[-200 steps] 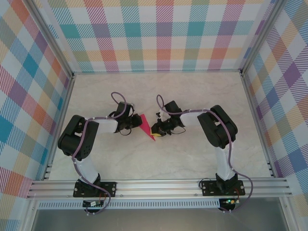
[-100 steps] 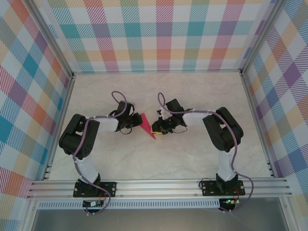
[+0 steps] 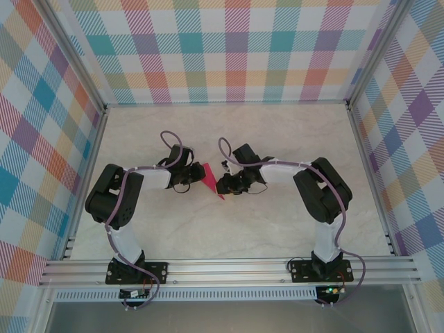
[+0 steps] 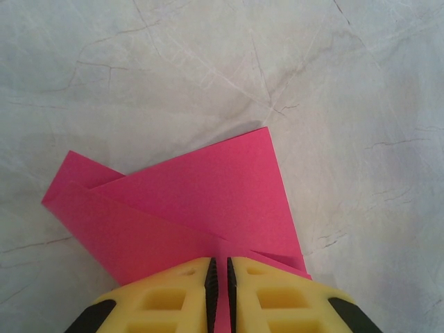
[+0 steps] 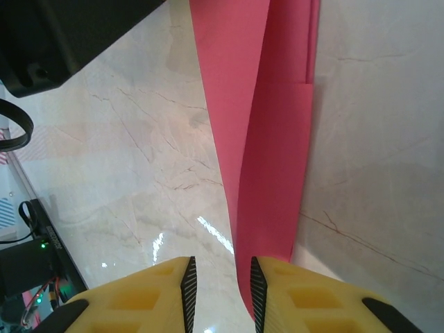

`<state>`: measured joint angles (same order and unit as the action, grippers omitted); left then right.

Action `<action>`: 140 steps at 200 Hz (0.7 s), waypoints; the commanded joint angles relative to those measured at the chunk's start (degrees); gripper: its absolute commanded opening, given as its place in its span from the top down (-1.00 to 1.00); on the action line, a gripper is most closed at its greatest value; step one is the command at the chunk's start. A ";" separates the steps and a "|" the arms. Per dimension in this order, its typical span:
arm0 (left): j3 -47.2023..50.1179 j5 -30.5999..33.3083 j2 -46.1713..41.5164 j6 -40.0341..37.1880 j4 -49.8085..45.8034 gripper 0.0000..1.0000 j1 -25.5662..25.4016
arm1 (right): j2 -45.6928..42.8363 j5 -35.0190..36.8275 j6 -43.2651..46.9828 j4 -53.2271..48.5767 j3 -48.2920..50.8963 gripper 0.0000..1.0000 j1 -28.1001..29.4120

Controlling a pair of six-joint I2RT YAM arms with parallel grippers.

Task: Fold a paper plane with a square sheet of paper (pick it up from the middle)
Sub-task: Fold the wing for the fifth time at the center of the table.

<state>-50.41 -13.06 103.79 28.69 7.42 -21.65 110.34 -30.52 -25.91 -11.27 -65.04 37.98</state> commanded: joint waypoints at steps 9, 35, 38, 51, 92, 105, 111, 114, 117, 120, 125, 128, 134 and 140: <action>0.33 1.56 2.54 0.00 -5.31 0.68 0.99 | 1.24 2.54 3.11 -2.23 -2.79 0.41 0.95; 0.06 1.30 2.69 0.03 -5.36 0.68 0.91 | 2.11 4.30 3.85 -3.04 -3.83 0.42 1.22; 0.06 1.28 2.70 0.01 -5.42 0.68 0.91 | 2.19 4.43 4.05 -3.06 -3.89 0.42 1.29; -0.03 1.29 2.81 0.02 -5.51 0.68 0.91 | 2.57 4.60 4.41 -3.19 -4.18 0.44 1.39; -0.30 1.15 2.94 -0.01 -5.60 0.68 0.82 | 3.29 4.72 5.93 -3.26 -4.75 0.51 2.01; -0.42 1.13 3.00 0.05 -5.71 0.68 0.91 | 3.65 4.77 6.22 -3.29 -4.90 0.51 2.10; -0.43 1.17 2.98 0.01 -5.83 0.68 0.91 | 3.73 4.78 6.39 -3.24 -4.85 0.52 2.18; -0.55 1.12 2.99 0.04 -5.84 0.67 0.91 | 3.78 4.90 6.47 -3.23 -4.84 0.52 2.19; -0.50 1.11 3.00 -0.03 -5.84 0.68 0.91 | 3.82 4.95 6.53 -3.21 -4.88 0.52 2.23; -0.59 1.11 2.93 0.03 -5.92 0.67 0.91 | 3.89 5.07 6.57 -3.23 -4.84 0.52 2.27; -0.64 1.12 2.99 0.05 -5.97 0.68 0.91 | 4.02 5.10 6.67 -3.19 -4.79 0.52 2.28; -0.65 1.13 3.00 -0.02 -6.05 0.68 0.91 | 4.00 5.26 6.75 -3.08 -4.80 0.52 2.28; -0.71 1.10 2.97 0.04 -6.09 0.68 0.91 | 4.09 5.60 6.89 -3.13 -4.75 0.53 2.36; -0.77 1.03 3.07 0.05 -6.10 0.68 0.90 | 4.16 5.76 6.92 -3.06 -4.76 0.54 2.36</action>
<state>-51.29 -13.43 104.16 28.71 6.15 -21.58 112.95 -25.50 -21.08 -13.41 -68.03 39.88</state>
